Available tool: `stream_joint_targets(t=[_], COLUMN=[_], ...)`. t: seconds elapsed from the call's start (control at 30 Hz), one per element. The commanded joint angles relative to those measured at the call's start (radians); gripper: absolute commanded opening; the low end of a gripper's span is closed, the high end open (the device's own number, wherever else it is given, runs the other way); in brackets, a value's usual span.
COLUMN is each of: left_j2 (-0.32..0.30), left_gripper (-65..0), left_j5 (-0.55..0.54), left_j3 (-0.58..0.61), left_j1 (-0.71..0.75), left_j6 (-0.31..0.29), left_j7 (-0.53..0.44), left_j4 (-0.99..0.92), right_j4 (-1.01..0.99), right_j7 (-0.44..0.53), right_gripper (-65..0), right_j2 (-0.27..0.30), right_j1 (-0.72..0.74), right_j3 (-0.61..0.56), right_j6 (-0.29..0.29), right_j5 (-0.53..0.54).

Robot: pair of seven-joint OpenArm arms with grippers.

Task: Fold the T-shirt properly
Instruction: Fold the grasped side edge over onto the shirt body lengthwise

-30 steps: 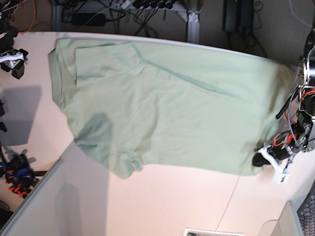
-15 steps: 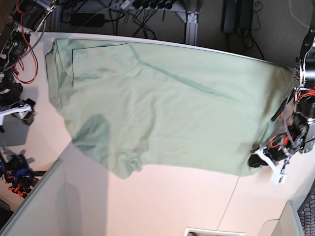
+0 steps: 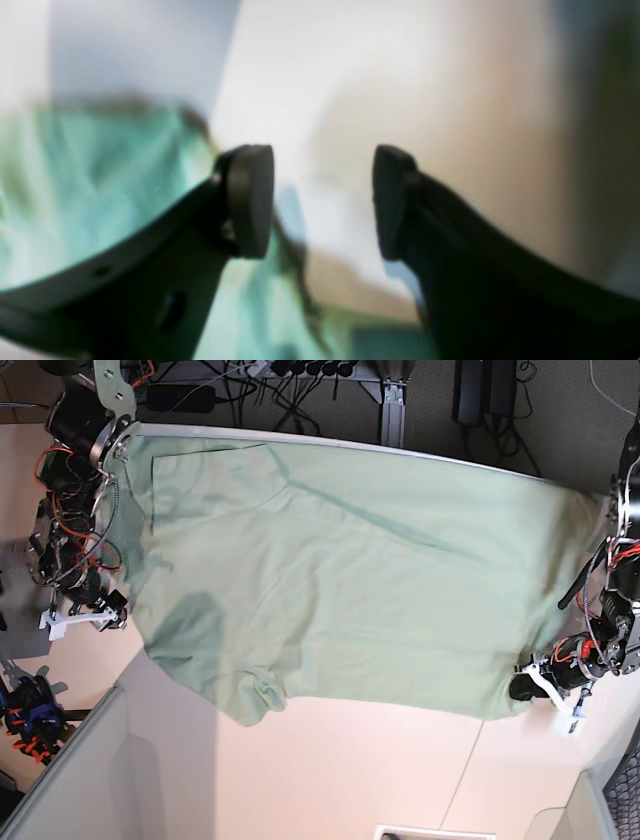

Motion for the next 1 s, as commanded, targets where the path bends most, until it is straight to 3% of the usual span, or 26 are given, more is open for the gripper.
stream_joint_targets(t=[0.0,0.23,0.4,0.63,0.7,0.8,0.97], left_j2=[-0.017,-0.024,-0.028,-0.027,-0.028,-0.031,-0.045], left_gripper=[-65.0,-65.0,-65.0,-65.0,-65.0,-65.0,-65.0], left_j5=[-0.016,-0.016,-0.016,-0.018,-0.032,-0.07,-0.164], left_j3=[-0.002,-0.002,-0.002,-0.002,-0.002,-0.002,-0.002], left_j1=[-0.035,-0.034,-0.034,-0.035,-0.035,-0.035,-0.035], left_j6=[-0.023,-0.023,-0.023,-0.023,-0.023,-0.023,-0.023], left_j7=[-0.014,-0.015,-0.03,-0.03,-0.03,-0.03,0.019], left_j4=[0.015,0.015,0.015,0.015,0.015,0.015,0.015], right_j4=[0.011,0.026,0.063,0.066,0.066,0.066,0.096], right_j7=[-0.009,0.008,-0.031,-0.036,-0.035,-0.036,-0.045], right_gripper=[-33.3,-33.4,-33.4,-34.6,-42.8,-65.0,-65.0], right_j2=[0.008,-0.03,-0.065,-0.077,-0.077,-0.077,-0.077], right_j1=[0.031,0.037,0.037,0.036,0.036,0.036,0.033], right_j3=[-0.009,-0.022,-0.031,-0.116,-0.13,-0.132,-0.132], right_j6=[0.014,0.028,0.048,0.047,0.047,0.047,0.048], right_j5=[-0.001,0.007,0.014,0.014,0.014,0.014,0.014])
